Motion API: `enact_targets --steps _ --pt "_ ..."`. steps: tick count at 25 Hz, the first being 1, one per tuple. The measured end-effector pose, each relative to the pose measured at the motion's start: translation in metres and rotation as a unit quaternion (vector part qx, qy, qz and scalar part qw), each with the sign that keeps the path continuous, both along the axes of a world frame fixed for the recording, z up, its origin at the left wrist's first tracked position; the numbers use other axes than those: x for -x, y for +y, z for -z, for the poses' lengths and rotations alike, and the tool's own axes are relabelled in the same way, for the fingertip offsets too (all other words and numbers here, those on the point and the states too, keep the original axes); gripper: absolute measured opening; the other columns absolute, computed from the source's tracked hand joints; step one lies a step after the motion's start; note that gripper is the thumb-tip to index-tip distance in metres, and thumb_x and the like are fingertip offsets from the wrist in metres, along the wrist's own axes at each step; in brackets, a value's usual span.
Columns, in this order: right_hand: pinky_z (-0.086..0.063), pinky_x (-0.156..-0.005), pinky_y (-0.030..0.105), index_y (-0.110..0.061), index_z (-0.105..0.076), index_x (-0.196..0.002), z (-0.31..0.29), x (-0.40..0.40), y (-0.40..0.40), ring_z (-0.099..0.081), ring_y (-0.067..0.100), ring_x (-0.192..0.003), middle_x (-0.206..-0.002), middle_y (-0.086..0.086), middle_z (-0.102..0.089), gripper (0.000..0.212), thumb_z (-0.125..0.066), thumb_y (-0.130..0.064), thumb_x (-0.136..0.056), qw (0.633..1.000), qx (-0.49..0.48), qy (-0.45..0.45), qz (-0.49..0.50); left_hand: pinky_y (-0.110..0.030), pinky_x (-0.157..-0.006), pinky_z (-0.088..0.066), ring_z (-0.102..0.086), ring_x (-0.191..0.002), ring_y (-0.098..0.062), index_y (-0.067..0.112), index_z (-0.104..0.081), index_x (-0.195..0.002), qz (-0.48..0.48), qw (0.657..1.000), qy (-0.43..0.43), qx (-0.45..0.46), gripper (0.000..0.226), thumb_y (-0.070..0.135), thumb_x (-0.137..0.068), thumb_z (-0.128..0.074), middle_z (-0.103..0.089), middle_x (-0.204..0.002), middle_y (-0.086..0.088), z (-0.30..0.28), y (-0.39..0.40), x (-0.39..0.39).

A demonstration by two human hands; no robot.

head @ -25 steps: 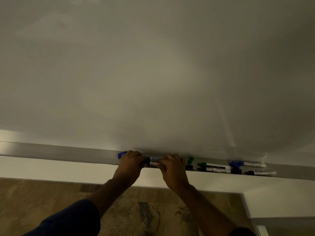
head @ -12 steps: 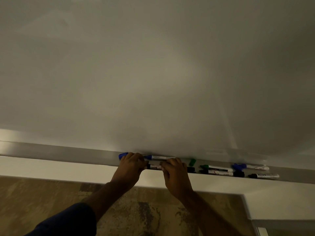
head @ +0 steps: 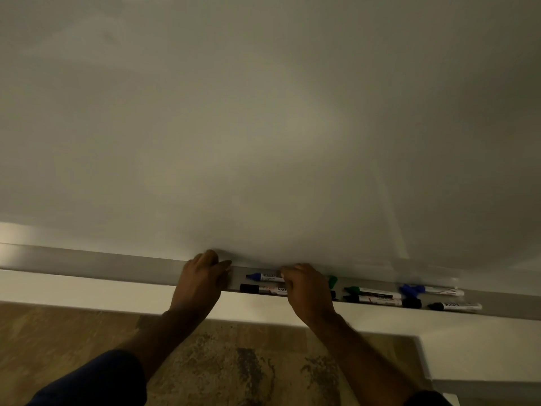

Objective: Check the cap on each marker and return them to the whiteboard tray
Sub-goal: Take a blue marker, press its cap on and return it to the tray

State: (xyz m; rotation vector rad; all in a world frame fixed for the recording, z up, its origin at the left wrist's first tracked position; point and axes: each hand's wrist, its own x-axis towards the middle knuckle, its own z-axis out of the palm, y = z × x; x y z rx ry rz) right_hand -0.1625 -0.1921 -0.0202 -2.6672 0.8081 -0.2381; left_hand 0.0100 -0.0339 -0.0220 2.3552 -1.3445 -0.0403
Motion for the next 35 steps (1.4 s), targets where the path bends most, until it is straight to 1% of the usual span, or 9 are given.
enact_targets --steps 3,6,11,18,20,23,25,30,35 --pt "-0.054 -0.077 0.033 -0.019 -0.067 -0.100 -0.001 -0.006 0.000 -0.064 0.022 -0.087 -0.096 0.004 -0.070 0.014 -0.056 -0.021 -0.091 0.996 -0.012 0.080 -0.020 -0.026 -0.055 -0.037 -0.047 -0.063 -0.016 0.016 -0.071 -0.092 -0.043 0.999 0.025 -0.019 0.010 0.020 -0.086 -0.065 -0.052 -0.075 -0.001 0.001 0.005 -0.008" --pt "-0.054 -0.075 0.033 -0.019 -0.067 -0.098 -0.002 -0.013 0.002 -0.065 0.022 -0.084 -0.094 0.005 -0.071 0.012 -0.059 -0.021 -0.090 0.989 0.007 0.145 -0.032 -0.026 -0.055 -0.036 -0.046 -0.064 -0.016 0.017 -0.070 -0.087 -0.055 0.997 0.036 -0.046 0.008 0.018 -0.087 -0.062 -0.049 -0.076 0.001 0.004 0.006 -0.009" --pt "-0.053 -0.073 0.033 -0.015 -0.069 -0.094 -0.005 -0.019 0.002 -0.066 0.025 -0.083 -0.092 0.009 -0.072 0.012 -0.058 -0.017 -0.089 0.987 0.011 0.161 -0.020 -0.027 -0.060 -0.037 -0.047 -0.069 -0.016 0.021 -0.072 -0.090 -0.064 0.996 0.020 -0.065 0.018 0.007 -0.080 -0.065 -0.054 -0.081 -0.002 0.001 0.006 -0.011" --pt "-0.043 -0.080 0.033 -0.019 -0.064 -0.090 -0.018 -0.009 0.004 -0.062 0.025 -0.077 -0.081 0.003 -0.071 0.009 -0.056 -0.015 -0.088 0.996 0.063 0.053 -0.047 -0.029 -0.066 -0.042 -0.051 -0.076 -0.017 0.023 -0.071 -0.093 -0.071 0.995 0.021 -0.071 0.022 0.008 -0.079 -0.068 -0.059 -0.090 -0.002 -0.001 0.007 -0.005" --pt "-0.038 -0.077 0.035 -0.020 -0.063 -0.091 -0.024 -0.004 0.005 -0.058 0.024 -0.080 -0.080 0.001 -0.069 0.009 -0.056 -0.014 -0.089 0.995 0.080 0.039 -0.037 -0.032 -0.069 -0.047 -0.057 -0.078 -0.020 0.022 -0.072 -0.093 -0.066 0.995 0.021 -0.071 0.022 0.006 -0.079 -0.066 -0.065 -0.091 -0.002 0.000 0.006 -0.004" --pt "-0.040 -0.073 0.037 -0.017 -0.065 -0.092 -0.038 0.003 0.007 -0.055 0.025 -0.082 -0.081 0.002 -0.065 0.007 -0.064 -0.014 -0.085 0.992 0.124 0.008 -0.019 -0.032 -0.071 -0.049 -0.061 -0.073 -0.021 0.021 -0.070 -0.088 -0.063 0.995 0.029 -0.075 0.017 0.008 -0.082 -0.062 -0.072 -0.083 0.000 0.000 0.005 0.000" --pt "-0.043 -0.072 0.037 -0.015 -0.066 -0.091 -0.047 0.009 0.007 -0.055 0.025 -0.083 -0.082 0.003 -0.063 0.009 -0.069 -0.014 -0.083 0.989 0.145 -0.028 -0.004 -0.031 -0.068 -0.048 -0.061 -0.073 -0.021 0.021 -0.069 -0.088 -0.074 0.995 0.066 -0.032 0.014 0.009 -0.082 -0.065 -0.073 -0.083 -0.001 -0.002 0.005 0.002" --pt "-0.042 -0.081 0.041 -0.013 -0.063 -0.098 -0.068 0.023 0.008 -0.059 0.026 -0.088 -0.089 0.005 -0.067 0.012 -0.065 -0.014 -0.086 0.989 0.106 -0.097 0.024 -0.029 -0.073 -0.050 -0.061 -0.086 -0.023 0.011 -0.064 -0.114 -0.071 0.990 0.111 0.045 0.030 0.005 -0.085 -0.063 -0.063 -0.107 -0.009 -0.023 0.006 0.008" --pt "-0.036 -0.082 0.040 -0.014 -0.062 -0.106 -0.097 0.029 0.008 -0.059 0.023 -0.080 -0.086 0.004 -0.067 0.017 -0.061 -0.011 -0.090 0.985 0.069 -0.156 -0.005 -0.010 -0.070 -0.040 -0.057 -0.081 -0.008 0.015 -0.071 -0.098 -0.038 0.983 0.126 0.126 0.022 0.000 -0.083 -0.065 -0.061 -0.097 0.001 -0.079 0.003 0.016"
